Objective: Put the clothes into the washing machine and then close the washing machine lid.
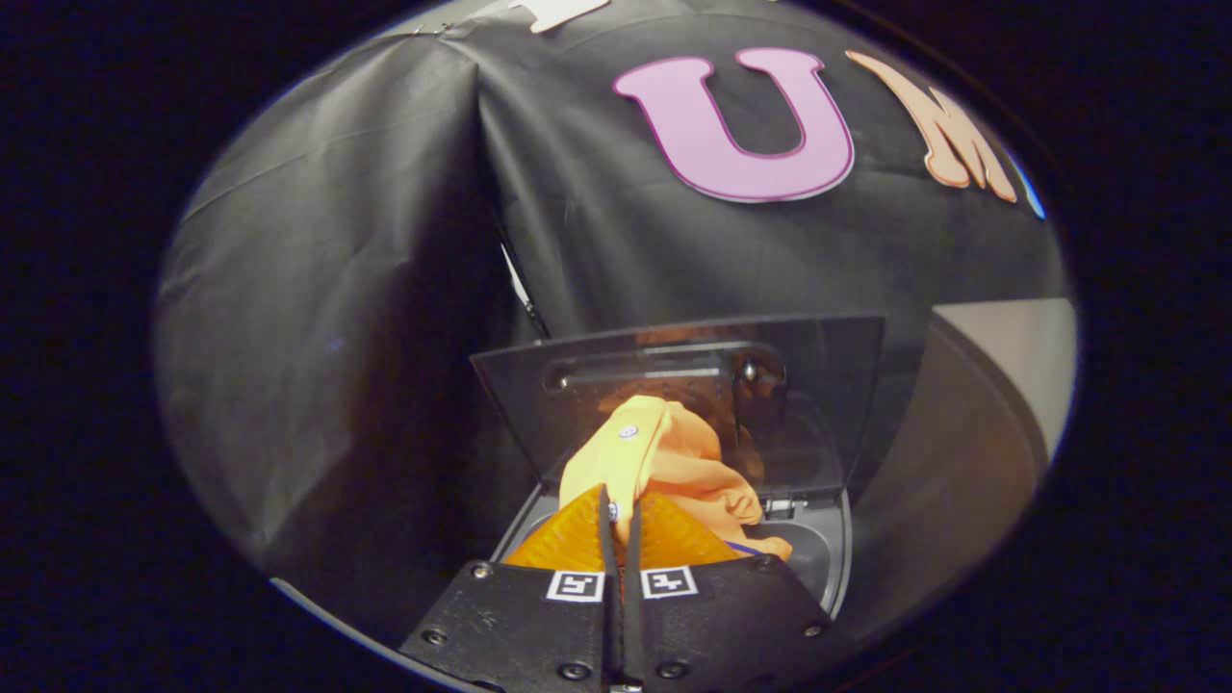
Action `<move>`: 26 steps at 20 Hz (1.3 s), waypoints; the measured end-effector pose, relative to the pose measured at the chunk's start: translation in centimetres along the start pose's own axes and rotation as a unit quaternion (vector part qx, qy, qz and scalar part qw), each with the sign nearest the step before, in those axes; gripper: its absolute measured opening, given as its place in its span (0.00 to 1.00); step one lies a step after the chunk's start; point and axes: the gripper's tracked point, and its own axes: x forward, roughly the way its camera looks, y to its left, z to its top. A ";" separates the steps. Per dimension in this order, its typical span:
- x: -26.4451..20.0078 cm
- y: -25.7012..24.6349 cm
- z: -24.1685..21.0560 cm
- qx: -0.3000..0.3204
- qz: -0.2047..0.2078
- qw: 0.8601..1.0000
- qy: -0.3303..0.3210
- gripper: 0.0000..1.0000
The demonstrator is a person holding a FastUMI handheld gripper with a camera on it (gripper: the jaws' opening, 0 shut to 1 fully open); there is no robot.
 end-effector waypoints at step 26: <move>6.1 -5.5 -17.5 0.046 -0.052 0.987 0.142 0.11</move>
